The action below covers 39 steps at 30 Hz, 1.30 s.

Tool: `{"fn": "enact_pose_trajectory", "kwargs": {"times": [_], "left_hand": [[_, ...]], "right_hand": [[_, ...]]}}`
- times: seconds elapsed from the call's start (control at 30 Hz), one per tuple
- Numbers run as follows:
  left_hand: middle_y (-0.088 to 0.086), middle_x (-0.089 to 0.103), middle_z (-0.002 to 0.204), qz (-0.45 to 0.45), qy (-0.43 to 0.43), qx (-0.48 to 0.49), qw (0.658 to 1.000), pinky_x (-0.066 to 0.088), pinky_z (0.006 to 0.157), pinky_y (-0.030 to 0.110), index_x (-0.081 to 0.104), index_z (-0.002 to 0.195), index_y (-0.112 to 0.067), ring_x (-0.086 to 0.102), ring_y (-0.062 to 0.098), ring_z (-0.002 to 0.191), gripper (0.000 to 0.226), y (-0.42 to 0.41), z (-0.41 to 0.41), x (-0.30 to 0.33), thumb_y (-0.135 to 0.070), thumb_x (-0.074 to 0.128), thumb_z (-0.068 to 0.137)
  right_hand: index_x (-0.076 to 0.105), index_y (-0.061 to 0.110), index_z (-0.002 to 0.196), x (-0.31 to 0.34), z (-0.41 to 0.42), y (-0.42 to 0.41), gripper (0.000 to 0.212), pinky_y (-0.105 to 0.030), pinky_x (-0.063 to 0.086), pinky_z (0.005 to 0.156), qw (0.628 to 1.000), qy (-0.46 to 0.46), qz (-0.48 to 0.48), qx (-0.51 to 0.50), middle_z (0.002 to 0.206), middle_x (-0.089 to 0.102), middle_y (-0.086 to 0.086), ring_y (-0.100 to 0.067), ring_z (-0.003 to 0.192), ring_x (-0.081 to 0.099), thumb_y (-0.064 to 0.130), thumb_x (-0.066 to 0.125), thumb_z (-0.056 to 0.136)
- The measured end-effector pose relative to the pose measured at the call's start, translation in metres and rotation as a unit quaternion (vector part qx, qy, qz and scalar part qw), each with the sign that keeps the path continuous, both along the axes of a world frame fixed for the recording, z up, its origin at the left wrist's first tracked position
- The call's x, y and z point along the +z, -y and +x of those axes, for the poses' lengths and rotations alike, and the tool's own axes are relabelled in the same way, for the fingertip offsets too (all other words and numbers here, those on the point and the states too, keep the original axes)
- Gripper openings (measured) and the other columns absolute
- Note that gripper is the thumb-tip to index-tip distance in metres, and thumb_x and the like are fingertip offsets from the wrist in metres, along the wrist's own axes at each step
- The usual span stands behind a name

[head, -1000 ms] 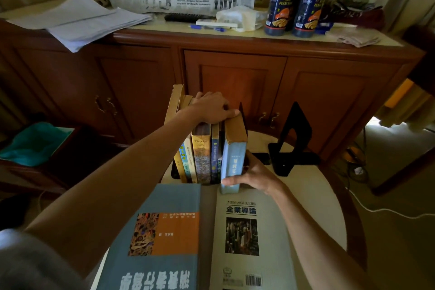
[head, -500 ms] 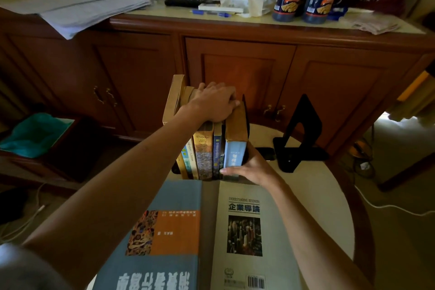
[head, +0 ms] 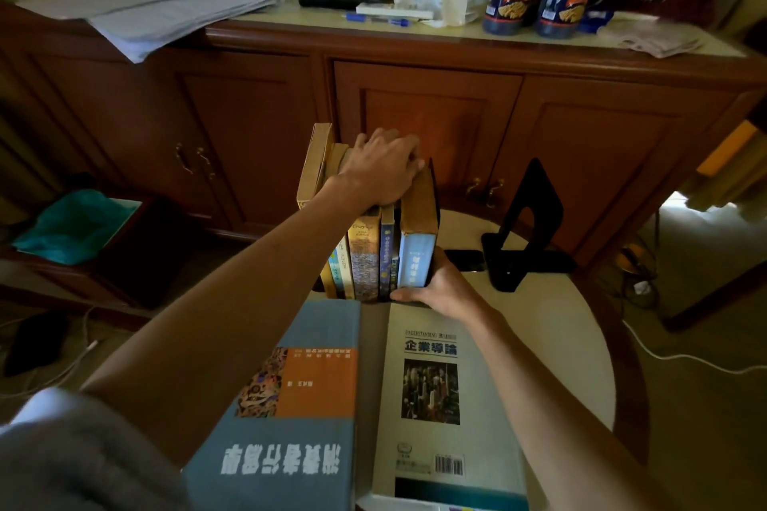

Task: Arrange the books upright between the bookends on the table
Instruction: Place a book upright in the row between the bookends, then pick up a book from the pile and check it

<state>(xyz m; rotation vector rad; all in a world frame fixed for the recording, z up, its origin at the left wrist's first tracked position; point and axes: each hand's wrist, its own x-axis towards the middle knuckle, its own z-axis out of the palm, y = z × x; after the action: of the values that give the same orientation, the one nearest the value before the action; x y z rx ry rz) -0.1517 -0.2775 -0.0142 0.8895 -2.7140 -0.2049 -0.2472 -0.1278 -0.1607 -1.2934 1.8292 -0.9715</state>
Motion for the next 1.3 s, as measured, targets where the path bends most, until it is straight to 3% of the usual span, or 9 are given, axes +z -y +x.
{"fn": "enact_pose_trajectory", "kwargs": {"times": [0.17,0.27,0.37,0.53,0.73,0.83,0.93,1.1,1.3], "left_hand": [[-0.003,0.060,0.123,-0.071,-0.200,-0.005,0.977,0.030,0.099,0.034,0.056,0.119,-0.022,0.050,0.018,0.116,0.023,-0.063,0.053,0.020,-0.028,0.049,0.099],[-0.011,0.062,0.114,-0.008,-0.290,0.057,0.955,0.040,0.092,0.037,0.059,0.113,-0.025,0.052,0.014,0.106,0.019,-0.122,0.115,0.009,-0.024,0.056,0.095],[-0.009,0.062,0.115,0.104,-0.260,0.159,0.947,0.046,0.090,0.046,0.058,0.114,-0.028,0.051,0.017,0.105,0.021,-0.160,0.164,-0.030,-0.032,0.061,0.093],[0.009,0.037,0.147,0.171,-0.056,0.305,0.935,0.029,0.107,0.050,0.035,0.141,-0.027,0.034,0.034,0.132,0.067,-0.178,0.223,-0.090,-0.062,0.056,0.087],[0.015,0.040,0.149,0.322,-0.093,0.357,0.872,0.037,0.107,0.059,0.011,0.150,-0.028,0.043,0.043,0.132,0.130,-0.177,0.262,-0.121,-0.104,0.040,0.049],[0.011,0.040,0.150,0.272,-0.075,0.362,0.889,0.033,0.108,0.058,0.025,0.147,-0.016,0.038,0.039,0.135,0.121,-0.183,0.259,-0.118,-0.098,0.037,0.059],[0.012,0.027,0.158,0.240,-0.085,0.352,0.901,0.021,0.118,0.054,0.024,0.150,-0.007,0.020,0.034,0.147,0.119,-0.189,0.256,-0.118,-0.093,0.039,0.068],[0.020,0.030,0.155,0.284,-0.116,0.341,0.888,0.018,0.120,0.052,0.023,0.149,0.000,0.019,0.035,0.148,0.111,-0.192,0.249,-0.119,-0.083,0.045,0.078],[0.014,0.001,0.165,0.345,-0.080,0.258,0.899,-0.005,0.119,0.059,0.027,0.153,-0.016,-0.011,0.039,0.150,0.083,-0.188,0.237,-0.111,-0.070,0.039,0.092]], "right_hand": [[0.018,0.023,0.155,0.017,0.007,-0.056,0.109,-0.041,0.025,0.116,0.989,-0.120,0.057,-0.067,0.160,0.027,0.000,-0.021,0.145,0.028,0.057,0.078,0.071],[0.022,0.022,0.154,0.002,0.019,-0.119,0.105,-0.046,0.029,0.117,0.969,-0.190,0.041,-0.152,0.159,0.027,-0.005,-0.024,0.145,0.026,0.072,0.065,0.073],[0.024,0.028,0.153,-0.021,0.033,-0.166,0.105,-0.054,0.034,0.113,0.963,-0.194,0.077,-0.171,0.155,0.033,-0.004,-0.027,0.142,0.031,0.088,0.046,0.070],[0.036,0.027,0.149,-0.009,0.012,-0.198,0.081,-0.054,0.038,0.109,0.966,-0.146,0.094,-0.191,0.144,0.050,-0.003,-0.026,0.132,0.045,0.066,0.058,0.081],[0.048,0.018,0.140,0.003,0.046,-0.198,0.056,-0.044,0.045,0.106,0.951,-0.202,0.041,-0.232,0.139,0.054,-0.003,-0.022,0.128,0.050,0.037,0.065,0.090],[0.062,0.015,0.118,0.008,0.114,-0.185,0.056,-0.029,0.053,0.091,0.970,-0.196,-0.011,-0.145,0.109,0.065,0.001,-0.010,0.099,0.062,0.062,0.050,0.091],[0.063,0.020,0.090,0.012,0.187,-0.168,0.067,-0.022,0.051,0.069,0.995,-0.033,0.039,-0.081,0.081,0.063,0.005,-0.002,0.067,0.058,0.082,0.039,0.082],[0.053,0.029,0.110,0.013,0.221,-0.156,0.030,-0.016,0.045,0.069,0.984,0.087,0.022,-0.151,0.112,0.059,0.003,-0.003,0.093,0.058,0.047,0.064,0.090],[0.061,0.024,0.098,0.044,0.177,-0.190,0.023,-0.017,0.052,0.063,0.973,0.104,-0.041,-0.204,0.095,0.069,0.006,-0.009,0.084,0.067,0.019,0.077,0.082]]}}
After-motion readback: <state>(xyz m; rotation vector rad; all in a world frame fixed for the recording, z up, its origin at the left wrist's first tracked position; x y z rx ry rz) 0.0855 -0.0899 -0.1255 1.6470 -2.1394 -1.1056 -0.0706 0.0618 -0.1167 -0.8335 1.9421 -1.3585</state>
